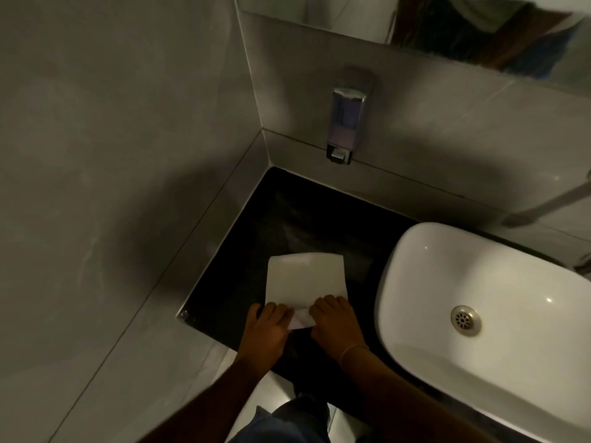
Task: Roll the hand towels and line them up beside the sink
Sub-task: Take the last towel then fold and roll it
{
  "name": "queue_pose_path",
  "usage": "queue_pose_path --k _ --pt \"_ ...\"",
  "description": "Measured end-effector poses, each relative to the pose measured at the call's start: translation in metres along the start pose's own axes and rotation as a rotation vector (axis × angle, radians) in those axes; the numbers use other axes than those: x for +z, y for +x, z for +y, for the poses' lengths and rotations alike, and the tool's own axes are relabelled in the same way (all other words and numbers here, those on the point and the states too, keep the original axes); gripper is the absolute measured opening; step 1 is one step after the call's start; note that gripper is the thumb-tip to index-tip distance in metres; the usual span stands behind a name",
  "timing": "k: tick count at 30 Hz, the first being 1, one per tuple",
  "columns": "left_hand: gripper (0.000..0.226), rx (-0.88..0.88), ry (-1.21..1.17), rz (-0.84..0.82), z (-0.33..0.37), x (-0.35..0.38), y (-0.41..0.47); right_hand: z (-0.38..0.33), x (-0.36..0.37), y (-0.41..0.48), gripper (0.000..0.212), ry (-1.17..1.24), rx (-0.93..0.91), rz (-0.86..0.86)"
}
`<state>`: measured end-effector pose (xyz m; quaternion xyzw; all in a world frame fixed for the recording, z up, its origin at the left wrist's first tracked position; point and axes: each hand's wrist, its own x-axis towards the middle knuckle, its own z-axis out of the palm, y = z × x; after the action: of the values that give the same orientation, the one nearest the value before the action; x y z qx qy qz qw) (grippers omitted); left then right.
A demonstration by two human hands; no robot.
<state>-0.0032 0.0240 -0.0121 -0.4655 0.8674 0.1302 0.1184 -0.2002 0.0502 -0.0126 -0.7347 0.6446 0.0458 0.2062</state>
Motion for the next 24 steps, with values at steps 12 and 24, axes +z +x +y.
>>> queue_pose_path --k 12,24 --pt "0.025 -0.129 -0.287 0.049 -0.006 0.01 -0.023 -0.008 0.015 -0.026 0.032 0.124 -0.13 0.12" --pt "0.053 -0.051 0.003 0.071 0.0 -0.006 0.006 0.003 0.005 -0.002 0.05 -0.104 -0.082 0.039"
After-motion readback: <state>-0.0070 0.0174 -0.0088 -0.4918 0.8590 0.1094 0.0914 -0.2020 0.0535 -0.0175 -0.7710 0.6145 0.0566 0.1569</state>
